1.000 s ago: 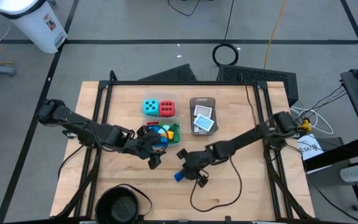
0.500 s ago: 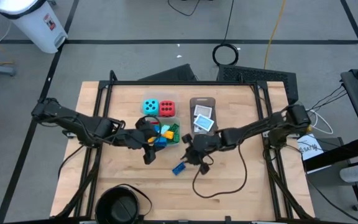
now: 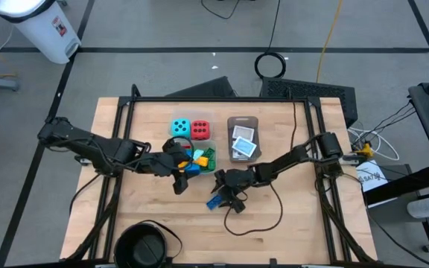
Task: Pick & Place Toys
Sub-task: Put the blue game piece into the bottom transparent bin
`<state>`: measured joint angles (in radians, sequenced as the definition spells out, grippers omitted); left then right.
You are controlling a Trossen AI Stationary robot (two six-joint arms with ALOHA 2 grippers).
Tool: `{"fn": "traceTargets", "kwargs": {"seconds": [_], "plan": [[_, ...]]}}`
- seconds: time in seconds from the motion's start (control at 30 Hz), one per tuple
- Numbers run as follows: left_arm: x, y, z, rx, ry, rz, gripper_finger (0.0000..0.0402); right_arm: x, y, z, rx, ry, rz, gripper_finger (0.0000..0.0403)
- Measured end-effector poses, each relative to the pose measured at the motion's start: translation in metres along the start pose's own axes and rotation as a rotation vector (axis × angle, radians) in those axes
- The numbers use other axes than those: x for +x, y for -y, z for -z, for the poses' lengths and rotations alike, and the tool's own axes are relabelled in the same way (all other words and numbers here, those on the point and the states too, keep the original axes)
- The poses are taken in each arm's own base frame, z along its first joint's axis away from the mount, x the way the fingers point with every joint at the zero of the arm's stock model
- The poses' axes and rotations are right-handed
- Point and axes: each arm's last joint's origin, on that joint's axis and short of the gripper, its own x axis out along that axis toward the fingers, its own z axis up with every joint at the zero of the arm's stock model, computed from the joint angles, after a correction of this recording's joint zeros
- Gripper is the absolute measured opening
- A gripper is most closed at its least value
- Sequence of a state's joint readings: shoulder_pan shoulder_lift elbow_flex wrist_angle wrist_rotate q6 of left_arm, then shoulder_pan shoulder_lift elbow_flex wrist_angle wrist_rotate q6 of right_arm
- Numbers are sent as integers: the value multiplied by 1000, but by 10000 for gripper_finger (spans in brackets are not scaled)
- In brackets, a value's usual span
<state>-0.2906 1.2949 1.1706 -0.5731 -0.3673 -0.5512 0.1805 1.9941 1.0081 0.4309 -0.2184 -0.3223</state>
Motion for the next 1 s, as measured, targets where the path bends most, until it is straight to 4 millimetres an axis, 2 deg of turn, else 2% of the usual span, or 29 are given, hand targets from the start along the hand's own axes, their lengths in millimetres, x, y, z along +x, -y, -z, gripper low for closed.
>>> {"fn": "traceTargets", "kwargs": {"seconds": [0.13,0.3,0.33,0.47,0.6,0.73,0.83,1.0], "plan": [[1,-2,-1,-10,2,-8,274,0,-2,0,-1,-8,-5,228],[1,-3,-2,-1,3,-9,274,-6,-3,-8,-17,14,3,115],[1,-3,-2,5,3,-9,273,-8,-3,-11,-19,19,5,104],[1,-2,-2,30,3,-7,273,-22,1,-26,9,65,21,105],[1,-2,-2,17,3,-6,273,-50,8,-52,37,160,62,105],[1,-2,-2,58,4,-8,274,-76,24,-68,42,202,243,105],[1,-2,-2,108,10,-5,273,-89,46,-66,58,199,404,105],[1,-2,-3,147,17,-1,274,-97,88,-40,165,141,503,105]]}}
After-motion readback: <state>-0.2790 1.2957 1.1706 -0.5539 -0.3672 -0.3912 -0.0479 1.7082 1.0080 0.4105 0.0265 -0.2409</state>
